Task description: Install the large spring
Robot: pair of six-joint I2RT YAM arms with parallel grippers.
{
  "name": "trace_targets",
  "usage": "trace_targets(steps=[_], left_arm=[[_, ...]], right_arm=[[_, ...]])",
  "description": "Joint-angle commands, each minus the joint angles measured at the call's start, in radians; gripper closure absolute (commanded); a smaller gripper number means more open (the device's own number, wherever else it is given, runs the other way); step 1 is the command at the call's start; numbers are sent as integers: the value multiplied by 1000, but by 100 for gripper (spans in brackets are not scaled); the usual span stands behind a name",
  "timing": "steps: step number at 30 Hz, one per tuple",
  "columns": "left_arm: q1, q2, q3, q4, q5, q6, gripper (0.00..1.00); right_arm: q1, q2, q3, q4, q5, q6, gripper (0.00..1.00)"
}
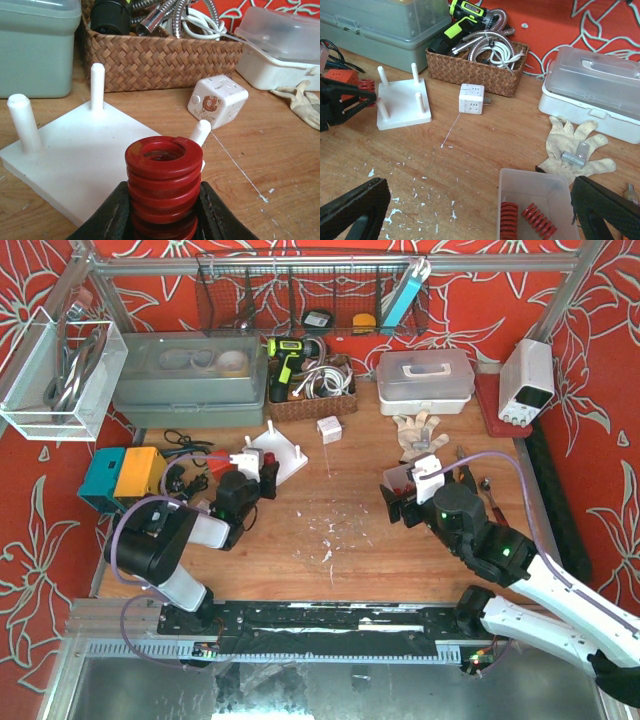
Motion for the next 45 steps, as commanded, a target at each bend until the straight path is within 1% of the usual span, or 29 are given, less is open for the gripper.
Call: trace_targets(steps=[1,5,9,11,13,16,19,24,29,34,39,42,45], left_arm=[[-19,-24,18,4,-38,14,84],[-21,-20,31,2,-54,20,87],[-21,-72,29,4,-8,-6,87],[-12,-93,40,-29,-5,-50,88],[5,-104,64,-85,28,-109,89],[19,-103,103,-152,63,-148,89],[27,-92,125,-197,64,-162,91],[29,-55,120,-161,20,-154,91],[29,-23,123,-156,23,-152,91],[26,-20,98,-115,14,-110,91],[6,-25,66,-84,-19,-83,87],[-2,6,65,-73,-36,-87,87],[-2,31,69,-43,-6,-95,88]], right_arm=[[-7,-24,-11,11,7,-7,1],[-7,-42,-11,2,7,-5,1],[-7,-47,-13,-3,14,-6,1],[-8,-43,-15,-1,14,-6,1],[-9,-41,-14,1,17,-6,1],[-8,-44,-19,5,22,-5,1],[-8,-52,-26,9,23,-8,1],[-7,-64,-30,10,24,-9,1],[-10,-72,-38,16,25,-12,1],[-10,-73,-39,24,20,-14,1],[-15,-60,-38,31,8,-14,1],[-19,-61,-31,26,2,-13,1],[-19,-69,-33,23,2,-13,1]])
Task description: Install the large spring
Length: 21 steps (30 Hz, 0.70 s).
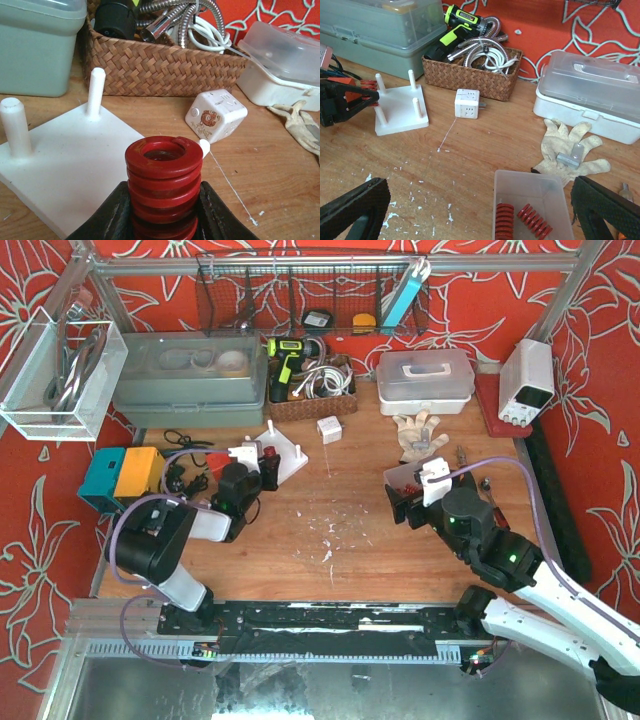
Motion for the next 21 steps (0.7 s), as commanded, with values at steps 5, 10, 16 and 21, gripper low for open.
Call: trace_targets(steps=[5,10,16,21], left_arm=[[-7,48,21,52,-2,7,88],[-14,57,35,41,-17,10,87],[-19,64,43,69,-42,22,86],[-26,63,34,128,10,38,84]], right_arm=[[-9,-15,-2,11,7,-10,1],[-11,-14,-2,18,1,-11,1],[-16,-18,-8,15,-3,-6,1],[-16,-20,-13,22,-6,-8,1]])
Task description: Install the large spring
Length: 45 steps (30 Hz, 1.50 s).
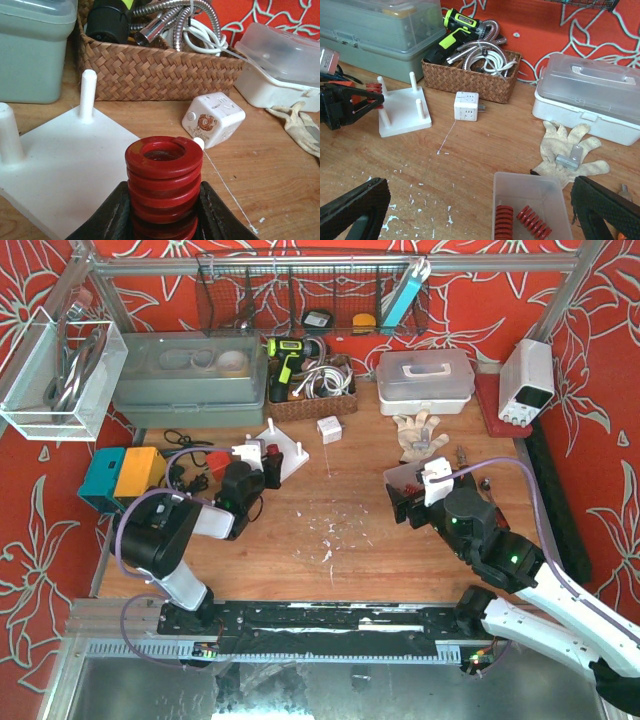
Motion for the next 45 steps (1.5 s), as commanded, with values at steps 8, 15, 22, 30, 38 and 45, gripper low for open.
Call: trace_targets(steps=[8,15,22,30,38,45], left_arm=[[-11,33,27,49,-9,39,84],[-11,33,47,36,-39,57,84],[-7,30,36,72,-41,50,84],[-7,19,24,25,-25,44,83],[-8,25,85,-105,-86,69,79],[-8,25,53,-11,-76,72,81]], right_arm=[[-12,-17,-16,18,-12,-6,1],[-14,-23,-13,16,-16,-6,1],[-15,-21,-14,16,-15,-6,1],[-16,-25,-22,22,-19,-5,1],[-19,-36,-17,22,-26,-4,1],[-21,-50,-21,20,-27,-4,1]])
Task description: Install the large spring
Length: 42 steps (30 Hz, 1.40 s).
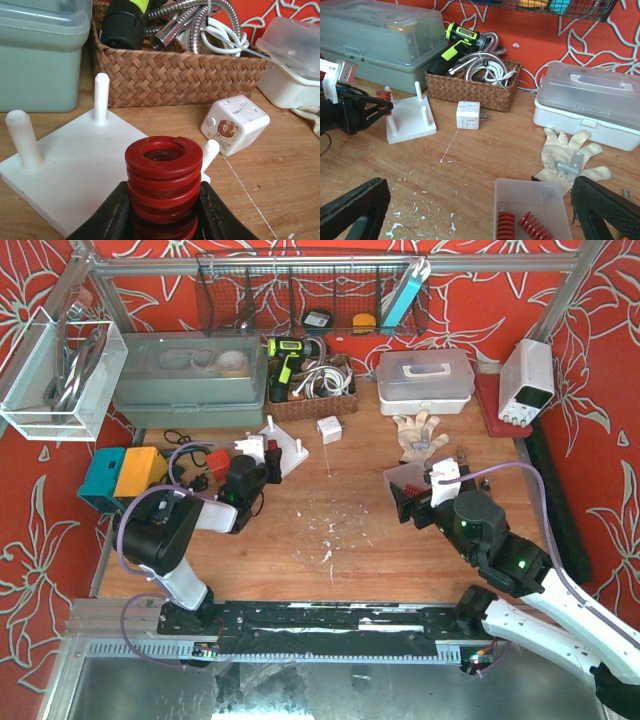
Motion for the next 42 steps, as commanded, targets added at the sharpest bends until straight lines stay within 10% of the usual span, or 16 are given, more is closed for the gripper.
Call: trace_targets(steps=[1,20,42], left_arm=[[-1,-3,-21,89,18,17,81],[-19,4,57,-127,-45,26,78],[-60,-158,-61,-110,-47,13,48]], right_arm=[[-5,-9,-17,10,-5,-5,1],[-14,-13,-5,12,-18,-4,1],[-31,35,-21,18,-29,10,1]])
